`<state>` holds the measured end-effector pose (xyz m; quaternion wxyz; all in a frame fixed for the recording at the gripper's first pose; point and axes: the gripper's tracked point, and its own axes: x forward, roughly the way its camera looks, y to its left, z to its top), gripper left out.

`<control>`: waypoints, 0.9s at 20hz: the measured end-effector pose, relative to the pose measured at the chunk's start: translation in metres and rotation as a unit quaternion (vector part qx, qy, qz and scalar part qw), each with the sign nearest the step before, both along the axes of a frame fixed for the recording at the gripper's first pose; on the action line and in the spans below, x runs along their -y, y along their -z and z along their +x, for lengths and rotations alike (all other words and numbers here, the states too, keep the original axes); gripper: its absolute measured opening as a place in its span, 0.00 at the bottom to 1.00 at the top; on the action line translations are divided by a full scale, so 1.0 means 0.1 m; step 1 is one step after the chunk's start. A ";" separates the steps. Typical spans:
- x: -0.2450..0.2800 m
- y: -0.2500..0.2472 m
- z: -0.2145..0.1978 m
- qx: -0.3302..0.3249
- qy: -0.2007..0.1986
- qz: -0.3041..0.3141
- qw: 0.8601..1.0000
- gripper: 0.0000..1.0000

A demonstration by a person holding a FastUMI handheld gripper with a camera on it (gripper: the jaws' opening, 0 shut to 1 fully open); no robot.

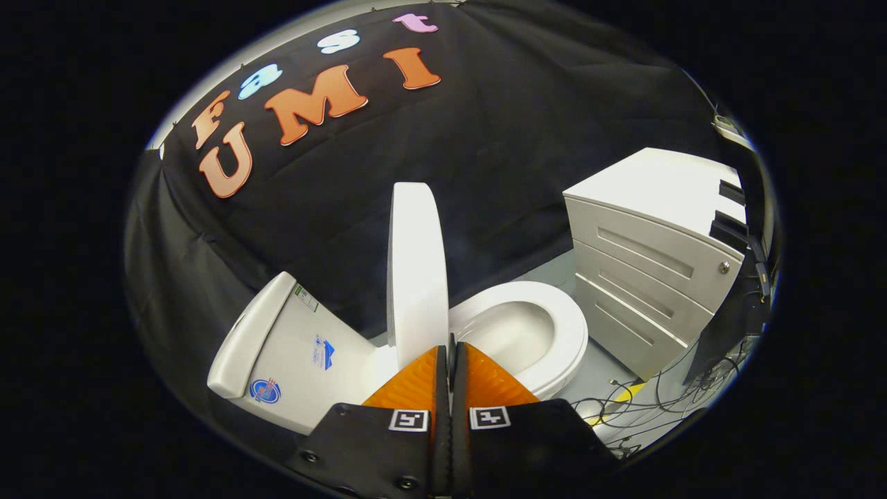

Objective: Open the toilet lid.

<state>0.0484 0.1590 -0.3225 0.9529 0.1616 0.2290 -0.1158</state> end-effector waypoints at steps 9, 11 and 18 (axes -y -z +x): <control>-0.52 -0.15 0.02 0.009 -0.043 -0.043 0.998 0.08; -0.62 -0.18 0.02 0.009 -0.052 -0.056 0.997 0.08; -1.03 -0.23 0.03 0.015 -0.083 -0.093 0.992 0.08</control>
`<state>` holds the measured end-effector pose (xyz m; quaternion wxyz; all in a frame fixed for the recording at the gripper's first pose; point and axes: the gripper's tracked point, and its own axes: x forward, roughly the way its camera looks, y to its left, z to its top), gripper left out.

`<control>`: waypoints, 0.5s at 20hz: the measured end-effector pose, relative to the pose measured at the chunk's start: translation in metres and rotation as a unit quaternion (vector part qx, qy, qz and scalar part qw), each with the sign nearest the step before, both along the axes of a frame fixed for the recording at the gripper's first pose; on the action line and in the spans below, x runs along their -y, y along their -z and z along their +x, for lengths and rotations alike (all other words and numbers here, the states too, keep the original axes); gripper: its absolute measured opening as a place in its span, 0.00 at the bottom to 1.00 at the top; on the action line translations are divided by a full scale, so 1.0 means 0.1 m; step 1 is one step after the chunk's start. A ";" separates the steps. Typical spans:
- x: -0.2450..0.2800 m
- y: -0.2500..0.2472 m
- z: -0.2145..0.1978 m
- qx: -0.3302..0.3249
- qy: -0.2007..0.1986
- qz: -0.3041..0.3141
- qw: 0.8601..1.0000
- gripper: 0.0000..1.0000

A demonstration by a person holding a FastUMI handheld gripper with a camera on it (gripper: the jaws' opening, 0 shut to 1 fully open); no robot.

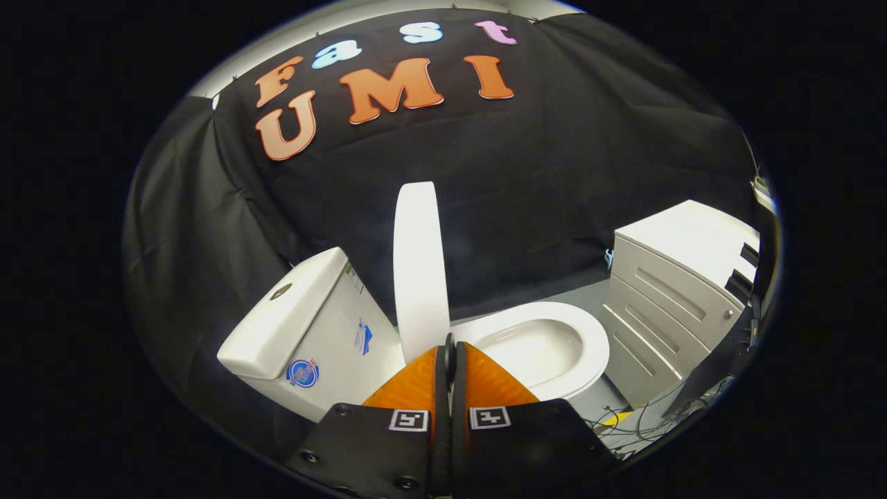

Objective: Open the toilet lid.

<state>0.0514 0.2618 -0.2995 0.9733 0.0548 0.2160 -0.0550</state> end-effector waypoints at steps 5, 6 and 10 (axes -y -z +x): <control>-0.19 0.00 0.01 0.003 -0.016 -0.018 1.000 0.08; -0.23 0.01 0.01 0.003 -0.020 -0.021 1.000 0.08; -0.39 0.01 0.00 0.005 -0.035 -0.030 0.999 0.08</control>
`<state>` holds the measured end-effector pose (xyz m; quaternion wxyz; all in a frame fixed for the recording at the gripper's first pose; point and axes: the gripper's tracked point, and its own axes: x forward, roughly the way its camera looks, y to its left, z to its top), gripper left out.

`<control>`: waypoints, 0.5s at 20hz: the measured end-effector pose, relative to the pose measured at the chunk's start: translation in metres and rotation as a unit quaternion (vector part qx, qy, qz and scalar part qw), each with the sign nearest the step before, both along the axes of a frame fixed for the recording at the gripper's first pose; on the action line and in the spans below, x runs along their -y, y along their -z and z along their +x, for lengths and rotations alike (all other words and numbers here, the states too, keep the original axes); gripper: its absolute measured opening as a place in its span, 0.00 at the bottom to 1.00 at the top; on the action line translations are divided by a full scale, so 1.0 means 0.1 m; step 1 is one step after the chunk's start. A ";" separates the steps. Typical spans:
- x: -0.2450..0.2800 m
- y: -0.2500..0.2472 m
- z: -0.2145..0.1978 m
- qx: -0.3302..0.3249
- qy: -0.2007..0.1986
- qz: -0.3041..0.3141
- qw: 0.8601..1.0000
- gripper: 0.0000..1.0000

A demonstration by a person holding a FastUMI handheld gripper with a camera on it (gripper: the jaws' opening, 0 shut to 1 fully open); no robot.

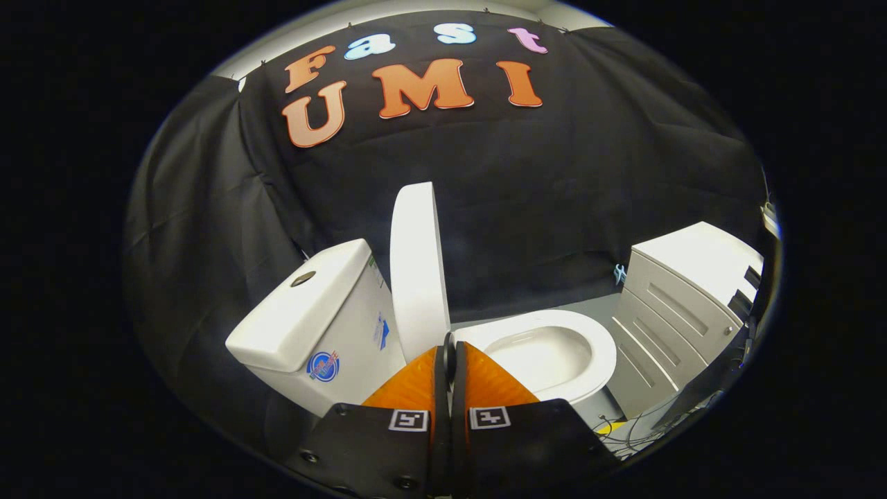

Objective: Open the toilet lid.

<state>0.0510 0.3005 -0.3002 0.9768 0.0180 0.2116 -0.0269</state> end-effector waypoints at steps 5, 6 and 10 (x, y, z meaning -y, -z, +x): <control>-0.25 0.03 -0.01 0.001 -0.023 -0.021 1.000 0.08; -0.30 0.03 -0.01 0.002 -0.028 -0.025 0.999 0.08; -0.50 0.08 -0.01 0.000 -0.043 -0.034 0.998 0.08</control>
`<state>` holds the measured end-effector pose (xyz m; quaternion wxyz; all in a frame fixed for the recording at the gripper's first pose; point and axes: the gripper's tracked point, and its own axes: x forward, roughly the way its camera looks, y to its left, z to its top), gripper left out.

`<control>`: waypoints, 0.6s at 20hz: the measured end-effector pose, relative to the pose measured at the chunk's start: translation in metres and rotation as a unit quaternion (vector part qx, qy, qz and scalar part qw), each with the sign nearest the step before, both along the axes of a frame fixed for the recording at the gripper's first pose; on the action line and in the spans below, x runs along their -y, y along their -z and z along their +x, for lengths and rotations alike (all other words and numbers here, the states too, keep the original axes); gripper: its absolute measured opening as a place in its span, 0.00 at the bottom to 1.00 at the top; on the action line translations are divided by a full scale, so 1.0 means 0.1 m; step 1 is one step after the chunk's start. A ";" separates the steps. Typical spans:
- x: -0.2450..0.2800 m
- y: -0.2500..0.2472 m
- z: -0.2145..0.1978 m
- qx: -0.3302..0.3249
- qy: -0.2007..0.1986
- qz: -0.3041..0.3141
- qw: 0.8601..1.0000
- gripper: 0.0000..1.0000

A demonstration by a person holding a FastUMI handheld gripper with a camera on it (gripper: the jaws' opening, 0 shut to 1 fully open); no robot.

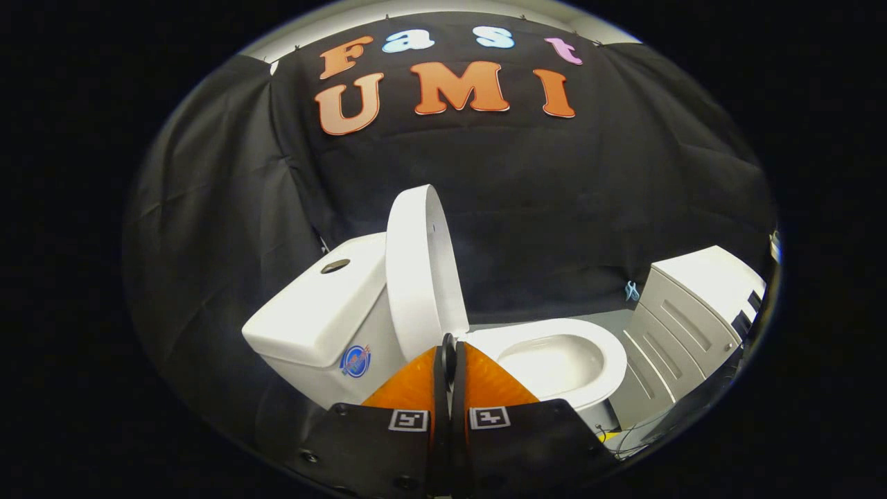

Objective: Open the toilet lid.

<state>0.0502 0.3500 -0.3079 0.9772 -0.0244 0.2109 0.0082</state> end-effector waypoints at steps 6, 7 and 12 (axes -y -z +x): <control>-0.20 0.06 0.00 -0.003 -0.012 -0.011 1.000 0.08; -0.24 0.07 0.01 -0.003 -0.015 -0.014 1.000 0.08; -0.39 0.10 -0.03 -0.002 -0.022 -0.042 0.999 0.08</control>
